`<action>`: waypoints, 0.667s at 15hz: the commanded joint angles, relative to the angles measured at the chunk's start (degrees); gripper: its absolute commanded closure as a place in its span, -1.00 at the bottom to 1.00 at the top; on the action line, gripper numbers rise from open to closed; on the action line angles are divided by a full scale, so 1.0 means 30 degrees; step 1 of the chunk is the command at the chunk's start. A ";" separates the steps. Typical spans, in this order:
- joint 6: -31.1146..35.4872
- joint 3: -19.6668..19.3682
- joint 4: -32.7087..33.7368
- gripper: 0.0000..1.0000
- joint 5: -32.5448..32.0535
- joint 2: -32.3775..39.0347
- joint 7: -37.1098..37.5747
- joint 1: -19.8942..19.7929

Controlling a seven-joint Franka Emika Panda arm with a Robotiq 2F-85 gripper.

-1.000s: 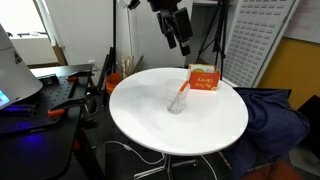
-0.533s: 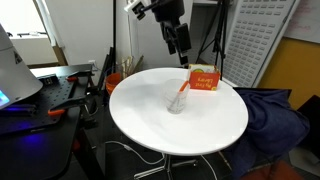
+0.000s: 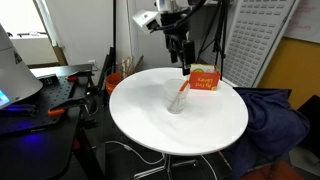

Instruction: Pick the marker from the cup and put it on the table

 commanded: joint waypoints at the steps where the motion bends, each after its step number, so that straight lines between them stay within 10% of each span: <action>1: -0.0981 0.0192 0.1391 -1.00 0.0192 0.1238 -0.0523 -0.0321; 6: -0.1293 0.1728 0.2039 -0.30 -0.1238 0.1838 0.0270 -0.1874; 10: -0.1659 0.2308 0.2440 -0.15 -0.1674 0.2098 0.0239 -0.2403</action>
